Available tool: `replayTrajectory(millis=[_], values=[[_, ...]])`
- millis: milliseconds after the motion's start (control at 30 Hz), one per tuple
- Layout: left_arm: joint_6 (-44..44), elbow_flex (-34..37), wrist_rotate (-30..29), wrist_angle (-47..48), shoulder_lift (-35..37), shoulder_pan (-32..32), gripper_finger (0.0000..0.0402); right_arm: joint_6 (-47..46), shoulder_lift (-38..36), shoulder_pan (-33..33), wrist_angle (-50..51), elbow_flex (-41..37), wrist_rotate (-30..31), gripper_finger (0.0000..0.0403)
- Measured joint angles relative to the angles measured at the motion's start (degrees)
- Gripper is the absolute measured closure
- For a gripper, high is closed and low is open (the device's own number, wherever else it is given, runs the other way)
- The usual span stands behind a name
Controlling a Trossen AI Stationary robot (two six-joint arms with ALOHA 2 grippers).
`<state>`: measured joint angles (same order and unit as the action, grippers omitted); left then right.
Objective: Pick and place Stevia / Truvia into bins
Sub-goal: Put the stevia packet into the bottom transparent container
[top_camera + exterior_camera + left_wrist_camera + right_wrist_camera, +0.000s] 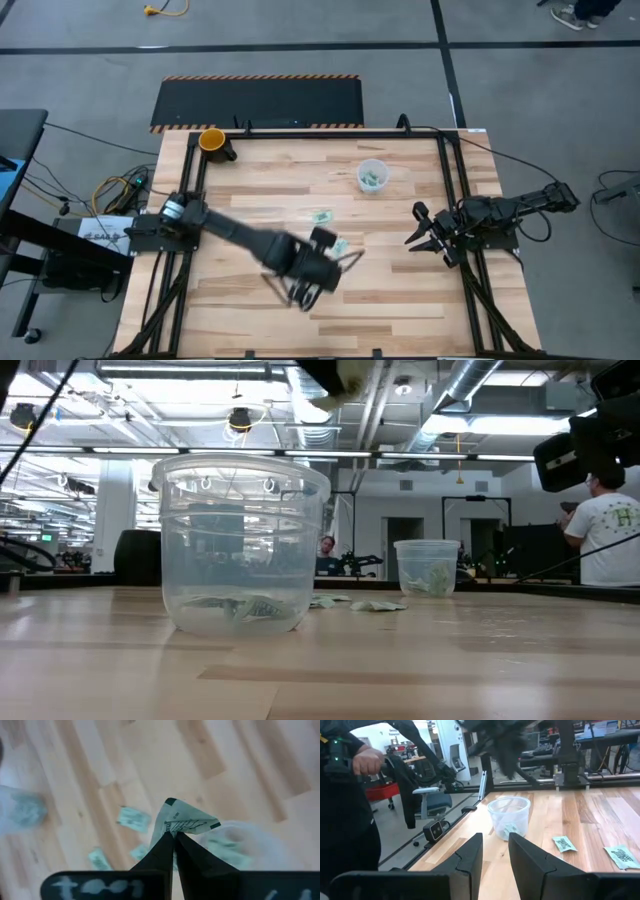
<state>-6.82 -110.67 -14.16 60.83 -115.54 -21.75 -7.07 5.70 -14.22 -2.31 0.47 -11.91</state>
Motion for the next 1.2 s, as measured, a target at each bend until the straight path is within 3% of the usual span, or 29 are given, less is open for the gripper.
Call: replayTrajectory(millis=[167, 367, 467, 733, 1200], values=[[8.42, 0.22, -2.13, 2.72, -0.88, -5.06, 0.0401, 0.01, -0.01, -0.02, 0.0, 0.0, -0.01, 0.0316], [14.14, 0.2, -5.63, 8.44, -0.82, -6.83, 0.0401, 0.02, -0.01, 0.0, 0.0, -0.02, 0.01, 0.0316], [15.4, 0.26, -5.35, 12.21, -0.82, -6.59, 0.0401, 0.02, 0.01, 0.0, 0.0, -0.01, 0.0, 0.0316], [18.04, 4.17, -3.49, 10.46, -0.77, -5.07, 0.0394, 0.0, 0.0, 0.0, 0.0, -0.01, -0.01, 0.0316], [17.15, 7.06, 0.03, 8.59, -0.8, -5.11, 0.0331, 0.0, -0.01, -0.01, 0.0, 0.0, 0.0, 0.0316]])
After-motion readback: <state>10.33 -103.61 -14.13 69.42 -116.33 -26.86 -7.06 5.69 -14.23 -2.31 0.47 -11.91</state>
